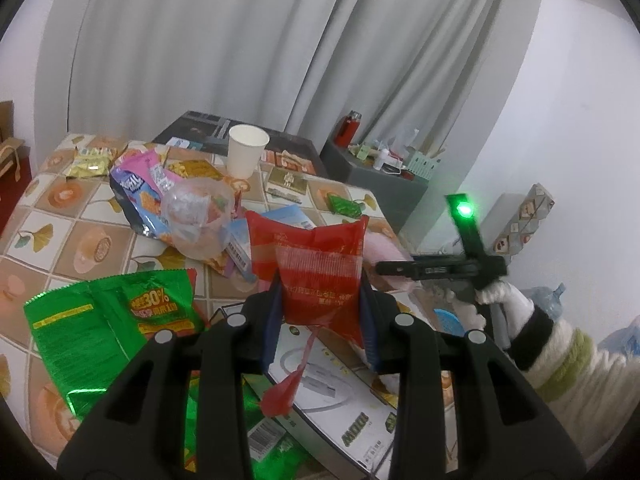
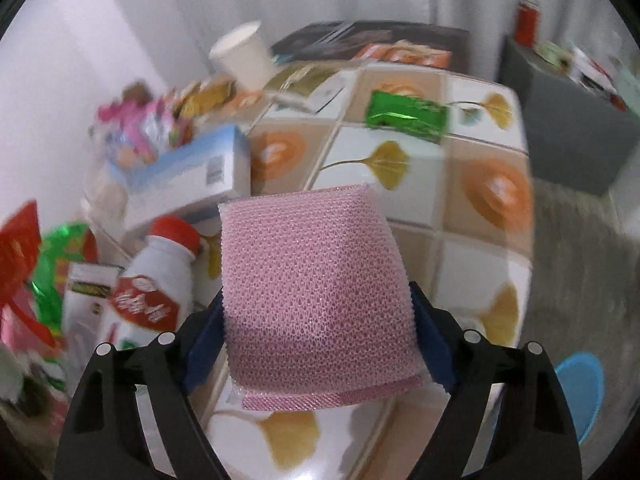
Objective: Collect trash
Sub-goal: 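Carry the red bag and pink sponge with both tools over the wastebasket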
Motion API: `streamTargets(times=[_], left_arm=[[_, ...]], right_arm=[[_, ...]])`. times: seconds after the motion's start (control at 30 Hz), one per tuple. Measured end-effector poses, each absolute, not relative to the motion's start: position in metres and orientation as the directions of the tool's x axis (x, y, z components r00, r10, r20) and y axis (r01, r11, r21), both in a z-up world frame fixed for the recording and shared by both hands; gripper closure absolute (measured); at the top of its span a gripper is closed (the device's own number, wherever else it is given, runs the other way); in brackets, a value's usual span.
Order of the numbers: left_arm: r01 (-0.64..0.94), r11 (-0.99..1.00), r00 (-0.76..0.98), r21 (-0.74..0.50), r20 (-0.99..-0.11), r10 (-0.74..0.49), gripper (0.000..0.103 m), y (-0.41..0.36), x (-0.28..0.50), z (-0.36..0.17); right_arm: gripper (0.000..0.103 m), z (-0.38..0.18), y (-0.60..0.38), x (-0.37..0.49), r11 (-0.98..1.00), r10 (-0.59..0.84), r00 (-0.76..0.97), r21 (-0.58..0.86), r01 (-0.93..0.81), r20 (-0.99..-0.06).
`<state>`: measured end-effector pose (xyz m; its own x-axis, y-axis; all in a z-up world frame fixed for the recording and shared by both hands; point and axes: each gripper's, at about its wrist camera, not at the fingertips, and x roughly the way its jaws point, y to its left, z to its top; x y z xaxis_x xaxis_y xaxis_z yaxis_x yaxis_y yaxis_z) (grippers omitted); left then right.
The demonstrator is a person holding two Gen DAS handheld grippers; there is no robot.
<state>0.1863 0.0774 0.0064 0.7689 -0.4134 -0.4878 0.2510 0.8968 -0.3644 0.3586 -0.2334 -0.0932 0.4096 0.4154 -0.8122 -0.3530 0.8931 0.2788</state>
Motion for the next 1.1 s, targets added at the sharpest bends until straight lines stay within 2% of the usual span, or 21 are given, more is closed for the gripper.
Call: streamTargets(times=[0.2,0.53,0.73,1.0,1.1], left_arm=[[0.285,0.895,0.779,-0.344,-0.461,-0.425,0.071,0.069,0.168,0.027],[0.441,0.841,0.714,-0.313,-0.446,-0.540,0.071,0.002,0.151,0.052],[0.548,0.785,0.637,-0.287,-0.466,-0.615,0.071,-0.067,0.144,0.063],[0.625,0.739,0.570,-0.250,-0.500,-0.652,0.071,-0.141,0.136,0.065],[0.646,0.725,0.550,-0.238,-0.514,-0.658,0.071,-0.161,0.135,0.065]], right_arm=[[0.022,-0.060,-0.278,0.276,0.885,0.462,0.555,0.404,-0.233,-0.692],[0.022,-0.063,-0.333,0.131,0.851,0.372,0.702,0.525,0.003,-0.608],[0.021,-0.078,-0.371,0.091,0.807,0.338,0.722,0.581,0.107,-0.603],[0.021,-0.065,-0.419,0.056,0.749,0.305,0.804,0.650,0.128,-0.510],[0.021,-0.068,-0.432,0.045,0.736,0.298,0.812,0.663,0.140,-0.502]])
